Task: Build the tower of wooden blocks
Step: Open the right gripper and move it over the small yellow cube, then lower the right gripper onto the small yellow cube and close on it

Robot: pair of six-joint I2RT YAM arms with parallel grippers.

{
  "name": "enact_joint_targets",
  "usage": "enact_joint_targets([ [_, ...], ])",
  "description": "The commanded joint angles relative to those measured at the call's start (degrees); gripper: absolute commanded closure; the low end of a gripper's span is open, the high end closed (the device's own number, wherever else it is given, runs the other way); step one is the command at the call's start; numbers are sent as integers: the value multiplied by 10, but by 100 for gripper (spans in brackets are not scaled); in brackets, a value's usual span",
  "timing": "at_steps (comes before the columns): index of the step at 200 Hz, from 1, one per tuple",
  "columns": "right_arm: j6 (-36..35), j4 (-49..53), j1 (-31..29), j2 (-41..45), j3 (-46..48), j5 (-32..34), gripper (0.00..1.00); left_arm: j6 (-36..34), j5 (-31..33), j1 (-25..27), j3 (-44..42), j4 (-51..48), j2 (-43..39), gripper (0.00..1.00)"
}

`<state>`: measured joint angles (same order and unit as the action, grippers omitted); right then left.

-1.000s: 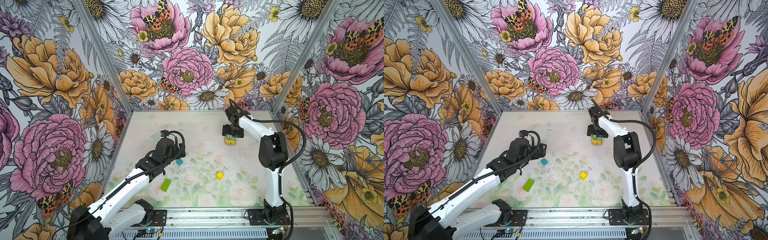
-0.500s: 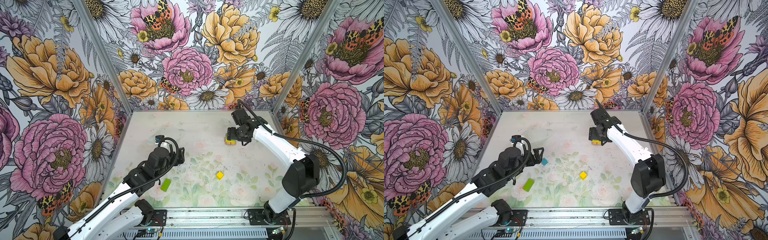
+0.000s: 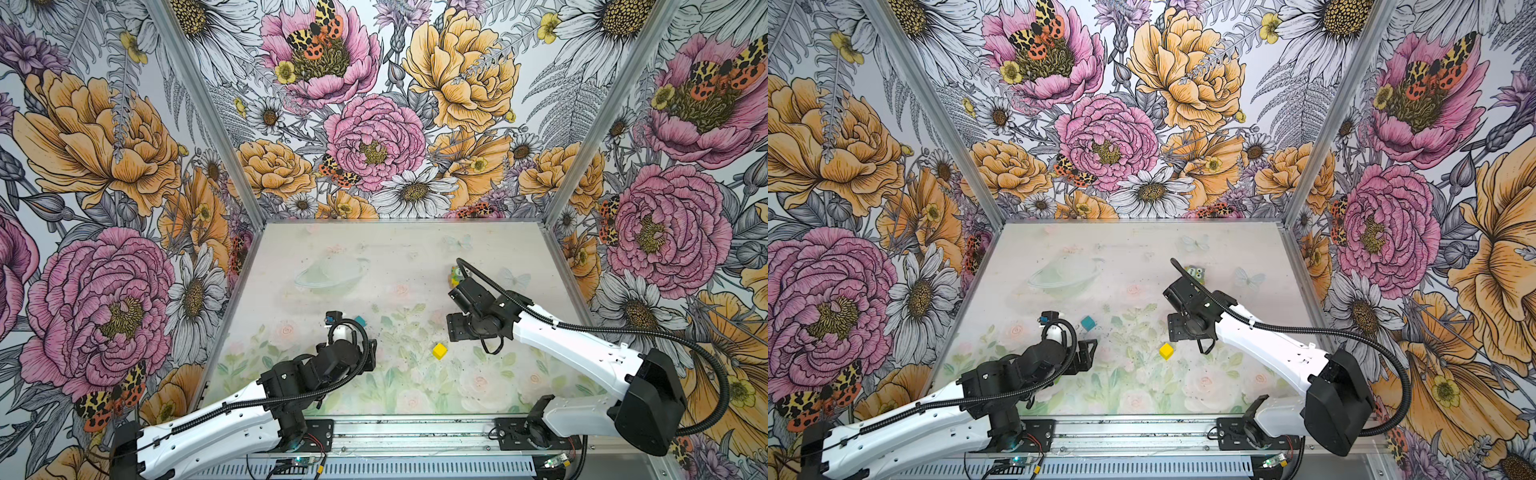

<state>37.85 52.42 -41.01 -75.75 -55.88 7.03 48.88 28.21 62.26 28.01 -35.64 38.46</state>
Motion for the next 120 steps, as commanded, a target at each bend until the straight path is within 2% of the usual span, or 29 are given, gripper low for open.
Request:
enact_joint_targets([
  [1,16,-58,-17,12,27,-12,25,45,40,33,-8,0,12,1],
  [31,14,-85,-35,6,40,-22,25,75,67,80,-5,0,31,1],
  [120,0,-145,-75,-13,81,-49,25,134,91,160,-8,0,65,1],
])
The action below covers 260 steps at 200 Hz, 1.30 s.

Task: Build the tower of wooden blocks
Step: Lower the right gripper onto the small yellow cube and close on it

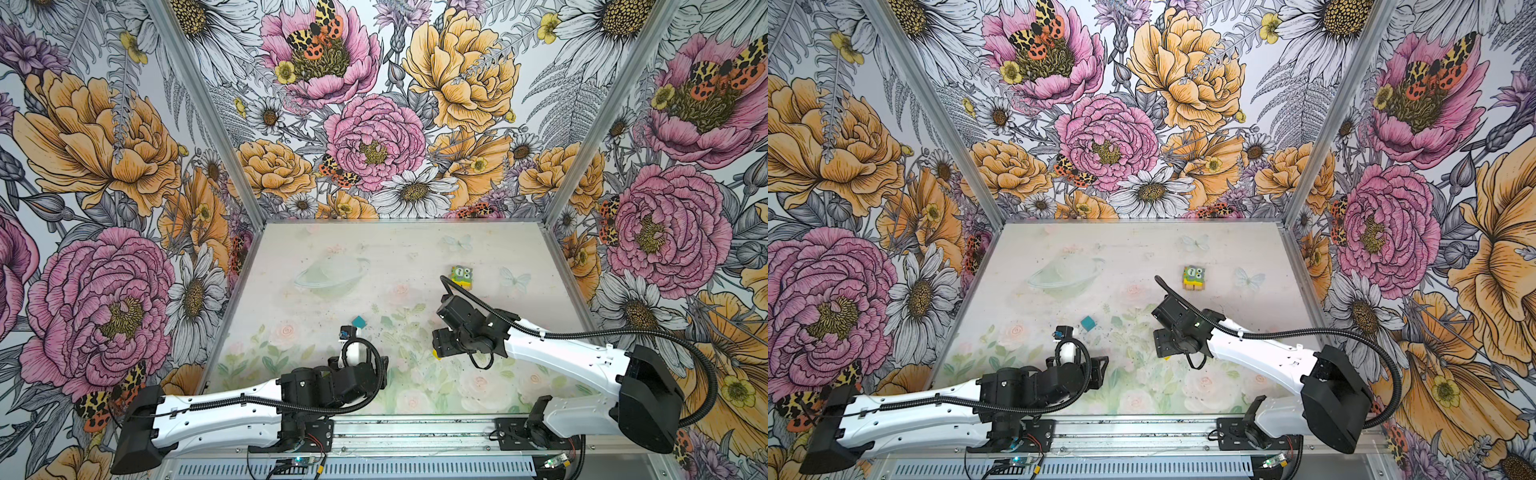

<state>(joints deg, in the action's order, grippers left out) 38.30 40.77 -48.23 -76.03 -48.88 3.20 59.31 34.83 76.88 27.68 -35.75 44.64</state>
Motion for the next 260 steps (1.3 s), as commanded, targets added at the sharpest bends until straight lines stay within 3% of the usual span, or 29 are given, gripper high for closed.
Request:
enact_joint_targets([
  [1,-5,-29,-3,-11,11,-10,26,30,25,14,-4,1,3,1],
  [130,-61,-56,-3,-79,6,-9,29,22,36,10,6,1,5,1],
  [185,-80,-57,-2,-101,-8,-6,40,26,32,1,4,1,7,1],
  [260,-90,-57,0,-116,-24,-5,47,27,34,-2,4,1,5,1],
])
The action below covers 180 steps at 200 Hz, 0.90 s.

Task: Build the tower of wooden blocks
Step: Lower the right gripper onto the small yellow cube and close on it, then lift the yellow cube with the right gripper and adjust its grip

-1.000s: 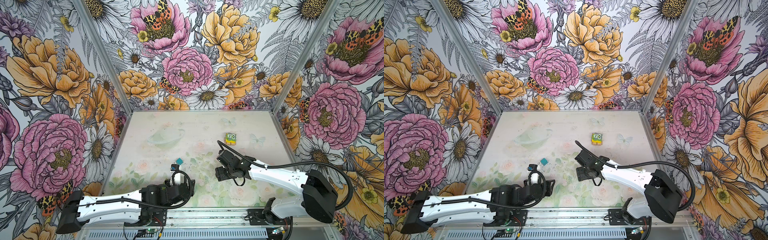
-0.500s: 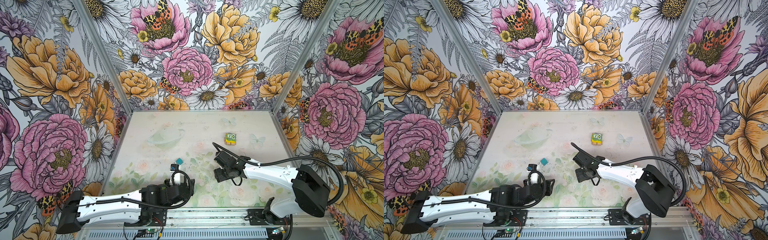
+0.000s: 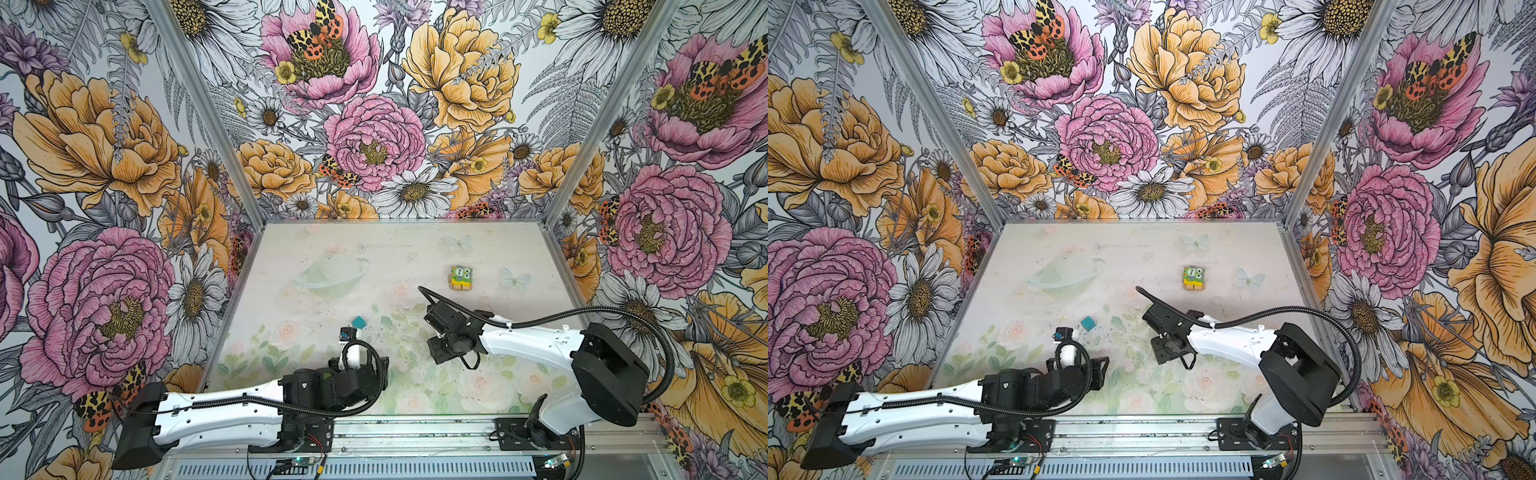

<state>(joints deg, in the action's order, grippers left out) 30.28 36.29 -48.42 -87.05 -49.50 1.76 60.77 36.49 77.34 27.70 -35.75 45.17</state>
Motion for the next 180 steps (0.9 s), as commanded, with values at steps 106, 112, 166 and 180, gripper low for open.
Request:
enact_joint_targets([
  [106,-9,-8,4,-13,-17,1,56,12,17,-9,2,1,-3,1],
  [112,-9,-7,5,-14,-17,1,56,12,18,-9,2,1,-3,1],
  [166,-7,0,5,-12,-16,3,56,12,19,-9,3,1,-9,1],
  [180,-6,4,5,-10,-17,6,55,12,21,-9,2,1,-10,1],
])
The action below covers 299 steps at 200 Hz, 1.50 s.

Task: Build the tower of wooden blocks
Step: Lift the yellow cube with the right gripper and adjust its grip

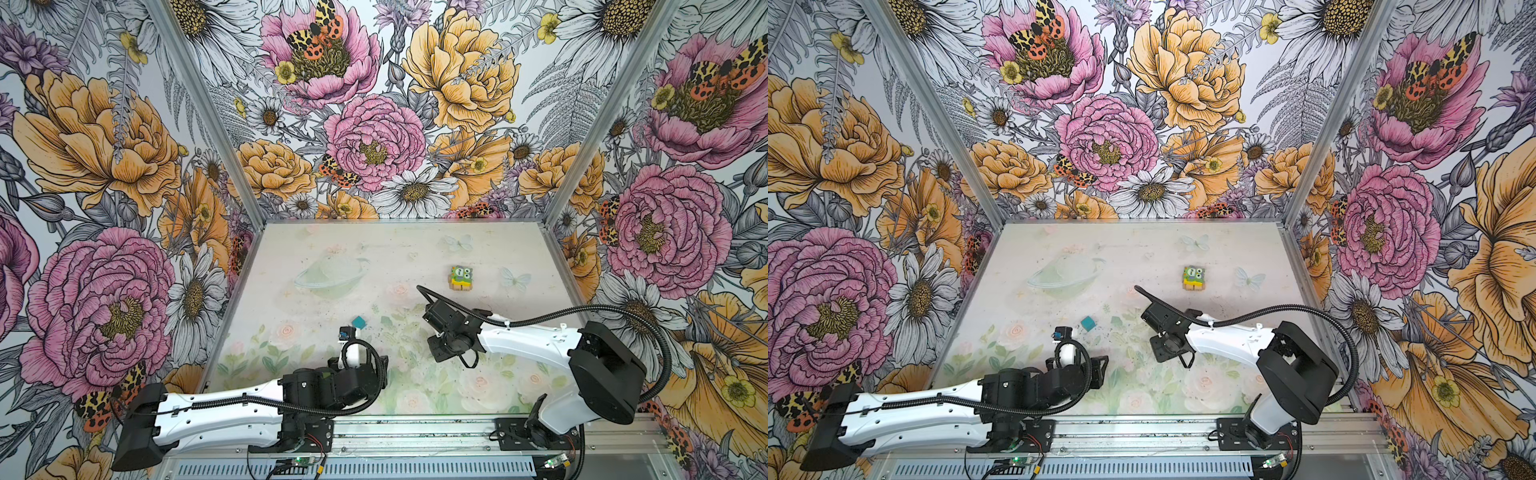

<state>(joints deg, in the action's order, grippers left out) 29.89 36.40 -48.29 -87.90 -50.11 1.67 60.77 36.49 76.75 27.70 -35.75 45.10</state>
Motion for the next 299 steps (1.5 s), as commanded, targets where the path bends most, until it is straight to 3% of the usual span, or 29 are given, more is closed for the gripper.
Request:
enact_joint_targets([
  [1,-2,3,4,-1,-10,7,55,12,21,-3,2,1,-9,1],
  [148,-5,22,4,-20,-28,22,55,1,18,-3,1,1,-23,1],
  [195,-3,38,4,-16,-37,37,62,-8,16,-24,5,0,-25,1],
  [299,14,61,20,-28,-66,35,59,-42,-6,-63,10,2,-36,1],
])
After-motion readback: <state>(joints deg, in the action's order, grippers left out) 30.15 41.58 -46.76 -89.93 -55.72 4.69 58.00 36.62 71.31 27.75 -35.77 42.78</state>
